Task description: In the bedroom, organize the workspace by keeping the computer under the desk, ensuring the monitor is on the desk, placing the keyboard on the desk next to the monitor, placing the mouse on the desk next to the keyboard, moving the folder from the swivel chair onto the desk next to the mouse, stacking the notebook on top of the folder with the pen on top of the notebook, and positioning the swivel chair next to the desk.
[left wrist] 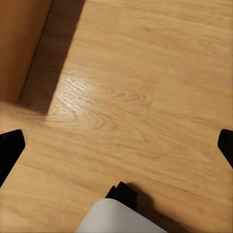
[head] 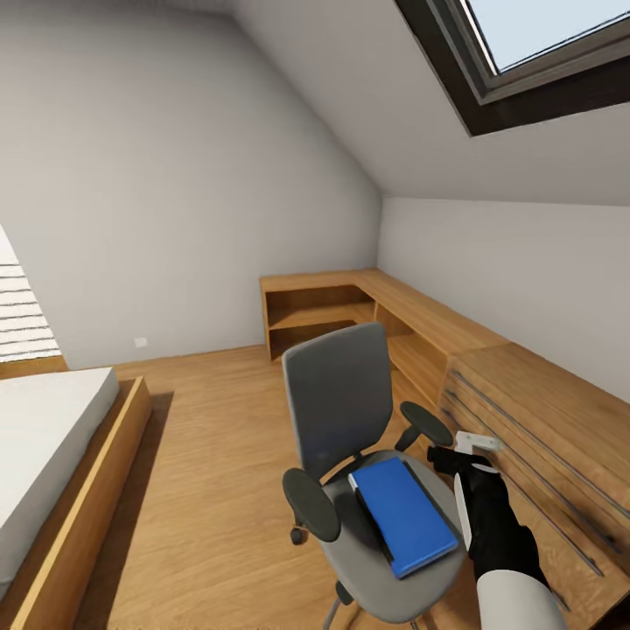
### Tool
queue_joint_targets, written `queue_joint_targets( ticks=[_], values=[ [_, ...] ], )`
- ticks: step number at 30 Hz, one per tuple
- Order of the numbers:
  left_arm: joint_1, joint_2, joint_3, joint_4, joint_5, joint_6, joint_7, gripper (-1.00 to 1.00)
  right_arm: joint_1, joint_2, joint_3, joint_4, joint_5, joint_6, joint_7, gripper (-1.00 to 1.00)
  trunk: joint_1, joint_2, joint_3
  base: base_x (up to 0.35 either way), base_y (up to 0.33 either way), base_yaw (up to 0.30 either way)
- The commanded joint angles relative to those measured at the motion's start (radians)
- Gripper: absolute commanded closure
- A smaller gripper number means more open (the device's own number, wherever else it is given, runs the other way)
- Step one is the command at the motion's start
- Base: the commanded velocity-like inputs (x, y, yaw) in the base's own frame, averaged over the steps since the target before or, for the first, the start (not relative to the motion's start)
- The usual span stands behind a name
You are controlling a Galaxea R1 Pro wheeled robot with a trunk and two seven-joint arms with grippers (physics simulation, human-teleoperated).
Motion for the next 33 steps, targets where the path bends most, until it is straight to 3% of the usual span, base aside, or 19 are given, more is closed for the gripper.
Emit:
queue_joint_targets(
  ticks=[1,8,11,12,15,17,20,24,26,27,29,33],
  values=[
    [-0.001,0.001,-0.007,0.000,0.009,-0.005,0.004,-1.00,-0.001,0.001,-0.002,-0.001,0.004,0.004,0.002,-1.00,0.000,-0.001,-0.001,0.000,0.000,0.030],
    [-0.001,0.001,0.000,-0.003,0.014,-0.058,0.006,-1.00,-0.001,0.002,0.014,0.001,0.004,0.003,0.007,-1.00,0.000,-0.001,-0.001,0.000,0.000,0.007],
    [-0.001,0.002,0.001,-0.019,0.014,-0.078,0.006,-1.00,-0.001,0.001,0.019,0.004,0.003,0.002,0.009,-1.00,0.011,-0.022,-0.011,0.000,0.000,0.000],
    [-0.001,0.002,0.000,-0.125,0.015,-0.054,0.007,-1.00,-0.001,-0.002,0.021,0.029,0.004,-0.015,0.009,-1.00,0.015,-0.029,-0.014,0.000,0.000,0.000],
    [-0.001,0.002,0.000,-0.194,0.016,-0.004,0.008,-1.00,-0.001,-0.007,0.021,0.048,0.004,-0.041,0.009,-1.00,0.027,-0.050,-0.023,0.000,0.000,0.000],
    [-0.001,0.002,0.001,-0.275,0.016,0.075,0.009,-1.00,-0.001,-0.013,0.023,0.070,0.004,-0.074,0.009,-1.00,0.034,-0.064,-0.030,0.000,0.000,0.000],
    [-0.001,0.006,0.006,-0.437,0.016,0.273,0.010,-1.00,-0.003,-0.019,0.034,0.154,0.005,-0.119,0.009,-1.00,0.046,-0.085,-0.039,0.000,0.000,0.000],
    [-0.001,0.008,0.009,-0.575,0.016,0.362,0.012,-1.00,-0.020,-0.031,0.038,0.256,0.005,-0.129,0.008,-1.00,0.061,-0.113,-0.052,0.000,0.000,0.000],
    [-0.001,0.009,0.010,-0.657,0.016,0.400,0.014,-1.00,-0.055,-0.043,0.039,0.310,0.005,-0.131,0.008,-1.00,0.069,-0.127,-0.058,0.000,0.000,0.000],
    [-0.001,0.009,0.010,-0.747,0.016,0.460,0.015,-1.00,-0.102,-0.057,0.039,0.370,0.004,-0.132,0.008,-1.00,0.073,-0.134,-0.061,0.000,0.000,0.000],
    [-0.001,0.009,0.014,-0.842,0.016,0.537,0.017,-1.00,-0.151,-0.075,0.039,0.445,0.002,-0.134,0.008,-1.00,0.080,-0.148,-0.067,0.000,0.000,0.000],
    [-0.001,0.005,0.061,-1.001,0.024,0.677,0.017,-1.00,-0.244,-0.121,0.038,0.600,0.000,-0.161,0.010,-1.00,0.096,-0.176,-0.080,0.000,0.000,0.000]
  ],
)
